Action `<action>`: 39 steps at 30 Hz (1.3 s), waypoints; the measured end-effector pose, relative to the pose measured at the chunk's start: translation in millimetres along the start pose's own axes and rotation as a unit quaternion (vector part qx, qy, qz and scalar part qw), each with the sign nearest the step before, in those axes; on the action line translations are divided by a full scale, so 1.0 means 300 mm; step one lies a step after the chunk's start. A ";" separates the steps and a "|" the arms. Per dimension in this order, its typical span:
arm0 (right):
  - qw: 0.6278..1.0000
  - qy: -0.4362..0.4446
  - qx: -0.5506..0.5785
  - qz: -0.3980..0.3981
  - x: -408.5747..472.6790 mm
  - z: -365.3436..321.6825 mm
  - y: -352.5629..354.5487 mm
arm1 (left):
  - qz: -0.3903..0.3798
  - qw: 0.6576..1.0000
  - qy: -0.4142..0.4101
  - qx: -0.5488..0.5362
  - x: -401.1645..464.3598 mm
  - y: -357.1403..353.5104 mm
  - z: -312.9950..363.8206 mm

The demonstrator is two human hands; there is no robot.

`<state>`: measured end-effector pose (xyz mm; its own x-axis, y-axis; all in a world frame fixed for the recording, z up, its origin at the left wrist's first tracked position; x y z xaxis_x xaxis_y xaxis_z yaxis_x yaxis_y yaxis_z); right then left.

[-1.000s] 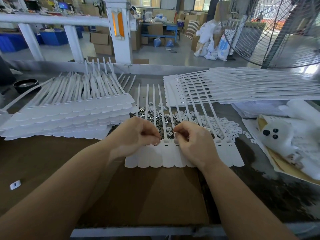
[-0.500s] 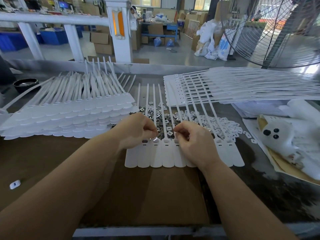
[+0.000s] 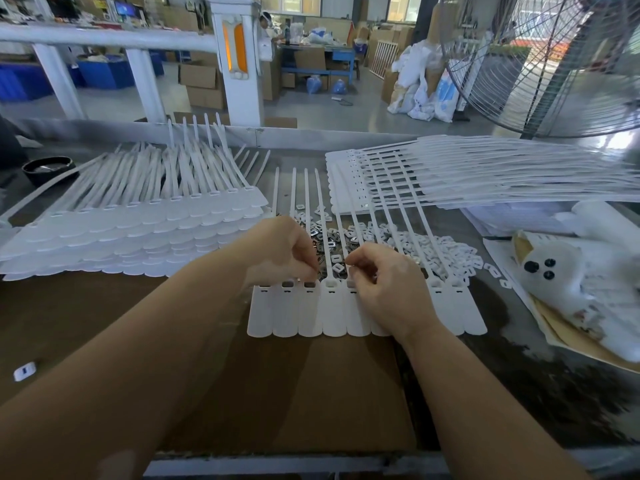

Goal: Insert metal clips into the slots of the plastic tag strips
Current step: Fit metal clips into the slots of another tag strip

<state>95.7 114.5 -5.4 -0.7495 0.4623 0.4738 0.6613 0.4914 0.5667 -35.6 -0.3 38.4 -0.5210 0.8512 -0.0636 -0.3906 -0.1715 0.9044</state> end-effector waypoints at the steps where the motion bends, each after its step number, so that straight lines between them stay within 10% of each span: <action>1: 1.000 0.001 0.000 0.000 -0.001 0.001 0.000 | 0.022 1.000 0.007 -0.015 0.000 -0.001 -0.006; 16: 1.000 -0.010 0.011 -0.008 -0.003 0.008 -0.005 | 0.131 0.980 0.123 0.082 0.057 -0.075 0.022; 39: 1.000 -0.002 0.005 -0.005 -0.002 0.012 -0.005 | 0.181 0.977 0.088 -0.072 0.063 -0.073 -0.011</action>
<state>95.1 116.2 -8.9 -0.7556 0.4601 0.4663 0.6546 0.5031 0.5643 -39.4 17.9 16.0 -0.7621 0.6254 0.1675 -0.2522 -0.5250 0.8129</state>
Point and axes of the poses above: each hand's wrist, its own x-axis towards the middle knuckle, its own y-axis out of the back of the hand, z = x × y, the point moved 1 cm from there along x, towards the middle knuckle, and after that the axes turned 9 degrees about x, right-handed, at the moved point
